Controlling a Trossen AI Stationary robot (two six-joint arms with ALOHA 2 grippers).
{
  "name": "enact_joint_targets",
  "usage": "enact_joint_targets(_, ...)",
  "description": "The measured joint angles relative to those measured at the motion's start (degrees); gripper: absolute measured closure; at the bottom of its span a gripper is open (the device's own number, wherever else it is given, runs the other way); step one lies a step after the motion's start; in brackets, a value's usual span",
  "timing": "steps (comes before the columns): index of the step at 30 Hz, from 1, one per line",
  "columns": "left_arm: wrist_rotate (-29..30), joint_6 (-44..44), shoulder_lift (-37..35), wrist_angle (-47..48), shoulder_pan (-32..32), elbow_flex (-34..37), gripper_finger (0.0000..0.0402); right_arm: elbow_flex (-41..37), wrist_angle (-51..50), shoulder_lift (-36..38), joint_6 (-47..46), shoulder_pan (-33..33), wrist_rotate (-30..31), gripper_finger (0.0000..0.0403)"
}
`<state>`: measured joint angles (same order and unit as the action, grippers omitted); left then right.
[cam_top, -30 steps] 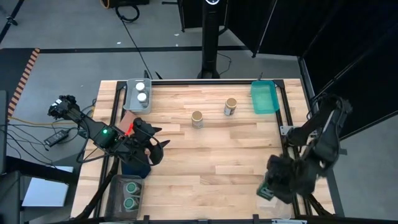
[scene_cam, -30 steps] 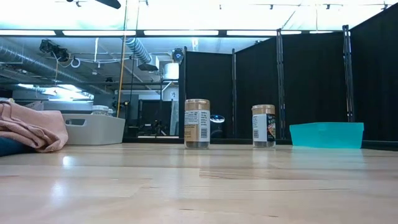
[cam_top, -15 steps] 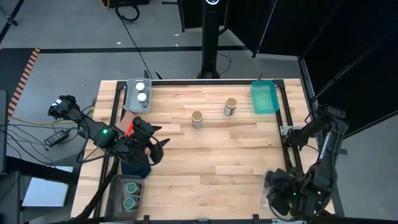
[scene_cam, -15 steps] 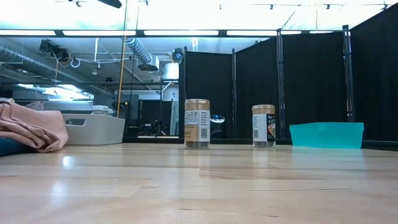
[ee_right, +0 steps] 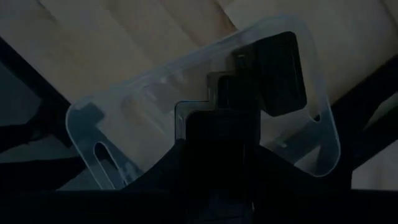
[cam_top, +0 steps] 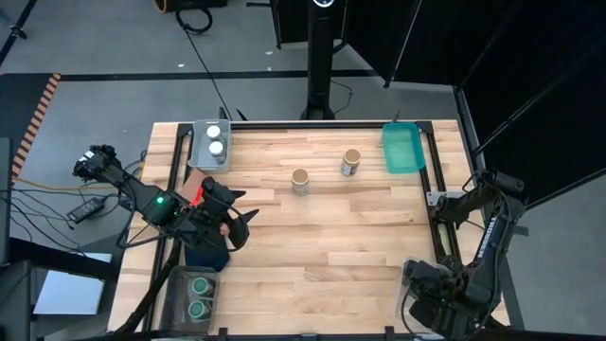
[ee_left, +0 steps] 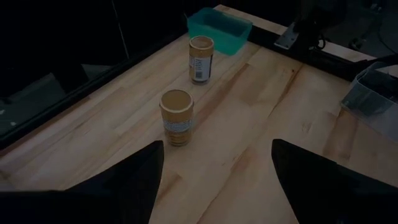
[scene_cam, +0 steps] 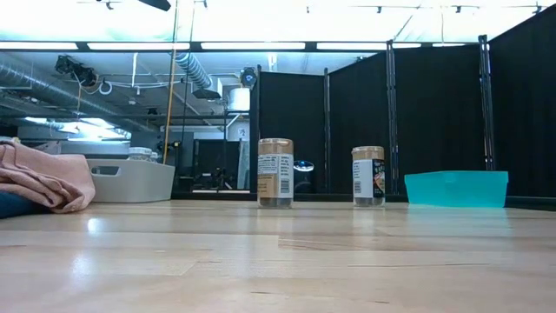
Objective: Sort spices by type
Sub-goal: Put the black spice can into the transparent bin
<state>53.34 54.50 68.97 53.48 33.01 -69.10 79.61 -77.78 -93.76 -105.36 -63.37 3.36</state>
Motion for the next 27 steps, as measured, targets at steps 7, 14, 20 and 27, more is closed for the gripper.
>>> enact_joint_targets(7, 0.0, -0.04, 0.0, 0.02, -0.01, 0.0, 0.0099, 0.0, -2.29, 0.04, 0.94, 0.0, 0.0, 0.0268)
enact_joint_targets(14, 0.02, -0.09, 0.0, 0.03, -0.01, 0.0, 0.0099, 0.0, -2.46, 0.04, 3.58, 0.24, 1.0, 0.0268)
enact_joint_targets(20, 0.02, -0.11, 0.0, 0.04, -0.02, 0.0, 0.0099, 0.0, -2.72, 0.04, 5.07, 0.25, 3.48, 0.0264)
enact_joint_targets(27, 0.02, -0.17, 0.0, 0.04, -0.02, 0.0, 0.0099, -0.01, -3.3, 0.07, 5.93, 0.28, 3.63, 0.0265)
